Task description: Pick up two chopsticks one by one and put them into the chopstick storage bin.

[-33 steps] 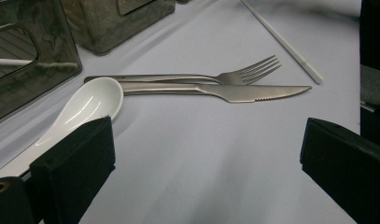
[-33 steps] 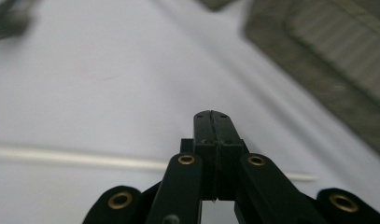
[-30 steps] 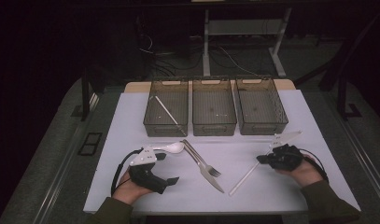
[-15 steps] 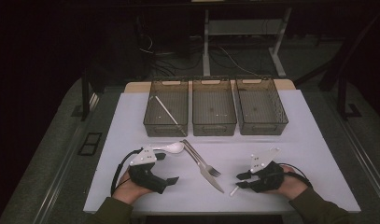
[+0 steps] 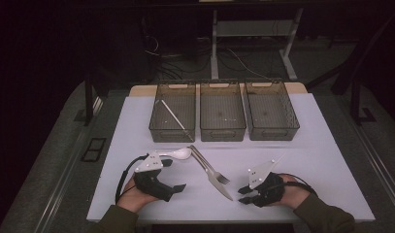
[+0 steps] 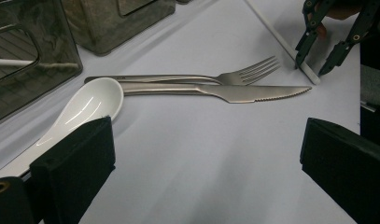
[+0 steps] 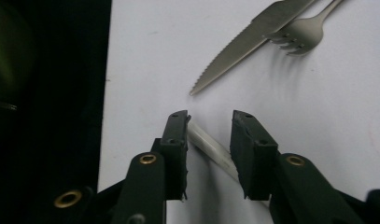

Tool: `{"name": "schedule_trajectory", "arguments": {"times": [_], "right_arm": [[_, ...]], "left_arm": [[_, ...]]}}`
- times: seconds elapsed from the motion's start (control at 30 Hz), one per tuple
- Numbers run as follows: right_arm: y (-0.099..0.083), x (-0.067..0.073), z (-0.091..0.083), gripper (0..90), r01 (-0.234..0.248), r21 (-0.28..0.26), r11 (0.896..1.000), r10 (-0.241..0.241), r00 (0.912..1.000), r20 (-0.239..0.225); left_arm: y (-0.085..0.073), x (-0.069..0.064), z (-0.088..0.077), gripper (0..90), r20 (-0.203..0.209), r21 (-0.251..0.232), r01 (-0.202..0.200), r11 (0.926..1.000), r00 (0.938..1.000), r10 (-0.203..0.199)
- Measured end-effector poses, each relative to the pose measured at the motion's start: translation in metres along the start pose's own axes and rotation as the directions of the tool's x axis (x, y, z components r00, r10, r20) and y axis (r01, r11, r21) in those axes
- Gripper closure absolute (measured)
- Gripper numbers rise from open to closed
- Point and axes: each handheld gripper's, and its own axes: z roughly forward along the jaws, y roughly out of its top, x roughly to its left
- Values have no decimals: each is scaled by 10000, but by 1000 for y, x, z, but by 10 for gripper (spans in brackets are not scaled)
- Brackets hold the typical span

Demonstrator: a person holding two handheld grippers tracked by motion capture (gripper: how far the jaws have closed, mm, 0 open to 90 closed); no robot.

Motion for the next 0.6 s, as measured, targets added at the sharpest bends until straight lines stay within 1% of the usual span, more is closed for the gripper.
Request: {"name": "schedule_trajectory", "arguments": {"times": [0.03,0.1,0.17,0.27,0.3,0.37,0.5,0.6], "right_arm": [[0,0,0,689,6,100,9999,-7,10000,30],[1,0,1,732,-15,136,9999,13,9999,145],[2,-1,1,747,-23,220,9998,19,9999,152],[2,-2,1,784,-77,210,9997,74,9999,141],[2,-3,0,801,-122,222,9997,117,9997,224],[1,-4,0,823,-202,194,9996,199,9997,154],[1,-6,0,830,-237,161,9996,235,9997,105],[1,-6,0,832,-362,142,9992,361,9993,90]], "left_arm": [[0,0,0,24,2,3,4,10000,10000,-4],[0,0,0,25,5,10,-1,10000,10000,1],[0,0,0,25,2,12,-3,10000,10000,3],[0,0,0,24,4,1,7,10000,10000,-7],[0,0,0,25,4,7,2,10000,10000,-2],[0,0,0,24,9,11,10,10000,10000,-10],[0,0,0,25,11,17,0,10000,10000,0],[0,0,0,25,4,8,-1,10000,10000,1]]}}
